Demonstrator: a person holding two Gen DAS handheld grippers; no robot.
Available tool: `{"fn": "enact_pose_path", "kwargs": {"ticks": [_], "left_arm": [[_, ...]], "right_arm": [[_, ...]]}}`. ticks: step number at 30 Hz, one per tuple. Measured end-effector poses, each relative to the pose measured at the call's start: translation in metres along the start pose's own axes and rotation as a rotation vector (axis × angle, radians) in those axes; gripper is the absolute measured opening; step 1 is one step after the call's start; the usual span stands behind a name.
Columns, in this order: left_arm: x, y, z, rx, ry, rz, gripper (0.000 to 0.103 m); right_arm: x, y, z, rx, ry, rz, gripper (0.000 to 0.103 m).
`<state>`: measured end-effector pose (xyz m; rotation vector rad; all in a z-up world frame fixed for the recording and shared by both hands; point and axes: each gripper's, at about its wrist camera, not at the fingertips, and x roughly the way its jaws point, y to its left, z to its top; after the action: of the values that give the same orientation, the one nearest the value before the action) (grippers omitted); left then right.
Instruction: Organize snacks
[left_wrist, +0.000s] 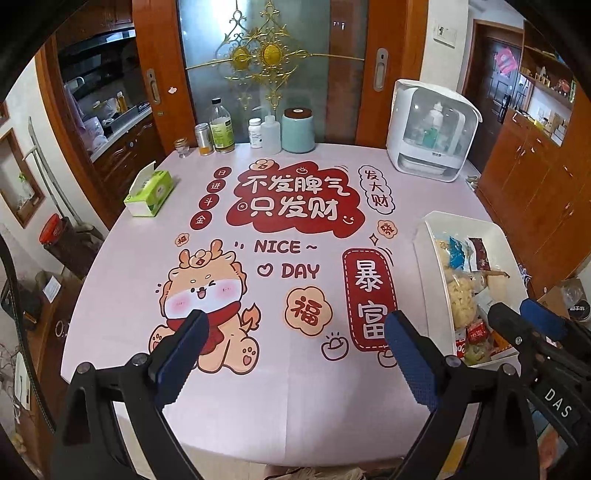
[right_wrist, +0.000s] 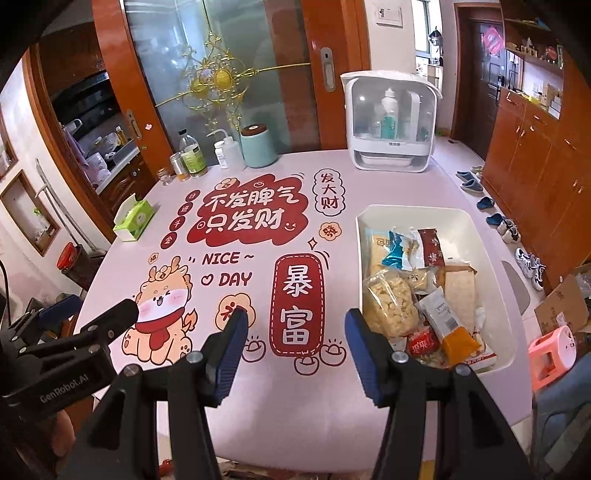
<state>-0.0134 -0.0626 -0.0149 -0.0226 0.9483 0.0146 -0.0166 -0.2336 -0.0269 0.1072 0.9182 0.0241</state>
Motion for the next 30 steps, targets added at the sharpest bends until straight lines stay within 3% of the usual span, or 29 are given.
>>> {"fn": "enact_pose_path", "kwargs": {"ticks": [10, 30], "left_arm": [[0.007, -0.003, 0.0, 0.047, 0.019, -0.023, 0.095], [0.014, 0.003, 0.002, 0.049, 0.034, -0.024, 0.095]], "right_arm": [[0.004, 0.006, -0.003, -0.009, 0.021, -0.001, 0.055], [0.012, 0.013, 0.002, -0.019, 0.039, 0.01, 0.058]]}}
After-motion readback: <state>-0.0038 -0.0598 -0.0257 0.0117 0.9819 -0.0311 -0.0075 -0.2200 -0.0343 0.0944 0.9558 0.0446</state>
